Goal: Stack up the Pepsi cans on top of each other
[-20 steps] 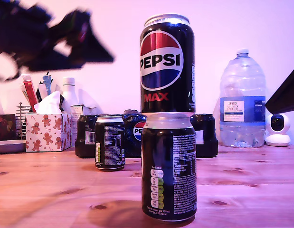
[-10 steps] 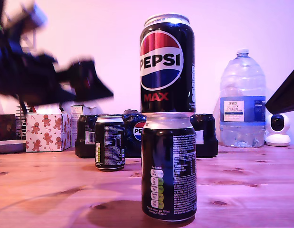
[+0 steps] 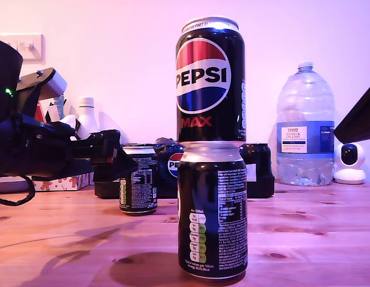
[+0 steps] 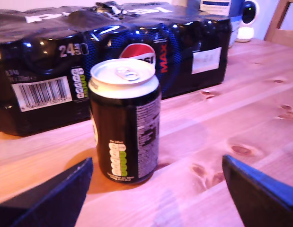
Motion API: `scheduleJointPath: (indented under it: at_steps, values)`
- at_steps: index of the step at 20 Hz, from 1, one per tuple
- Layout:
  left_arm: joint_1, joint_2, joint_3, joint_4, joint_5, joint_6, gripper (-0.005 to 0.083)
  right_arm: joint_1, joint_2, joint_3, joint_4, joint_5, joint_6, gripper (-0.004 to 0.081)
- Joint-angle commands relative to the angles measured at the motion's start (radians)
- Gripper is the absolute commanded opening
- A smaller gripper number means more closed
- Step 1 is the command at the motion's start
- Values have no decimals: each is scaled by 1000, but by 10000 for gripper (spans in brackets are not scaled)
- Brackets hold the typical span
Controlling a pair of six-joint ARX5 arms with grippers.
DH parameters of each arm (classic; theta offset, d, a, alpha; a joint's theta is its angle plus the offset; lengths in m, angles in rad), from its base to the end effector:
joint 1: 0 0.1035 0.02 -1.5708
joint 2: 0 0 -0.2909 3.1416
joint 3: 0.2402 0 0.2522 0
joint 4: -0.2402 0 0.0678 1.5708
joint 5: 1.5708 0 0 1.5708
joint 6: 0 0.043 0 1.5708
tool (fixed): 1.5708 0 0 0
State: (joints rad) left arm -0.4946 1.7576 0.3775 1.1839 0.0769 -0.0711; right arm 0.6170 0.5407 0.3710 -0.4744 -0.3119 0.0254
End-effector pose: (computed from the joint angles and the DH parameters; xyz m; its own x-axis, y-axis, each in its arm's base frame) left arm 0.2518 -0.1396 0.1386 0.8243 -0.5318 -0.1944 0.5261 0.8462 -0.0846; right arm 0.0814 0.0739 0.2057 0.4432 0.6906 -0.5715 -0.7381 0.6429 0.2045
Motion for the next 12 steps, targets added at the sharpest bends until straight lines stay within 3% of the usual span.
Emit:
scheduleJointPath:
  at_steps: [1, 12]
  values:
    - [2, 30, 32, 9, -1, 0, 793, 6, 4, -9, 12, -3, 0, -13]
    - [30, 211, 229, -53, -11, 26, 792, 6, 4, -9, 13, -3, -1, -13]
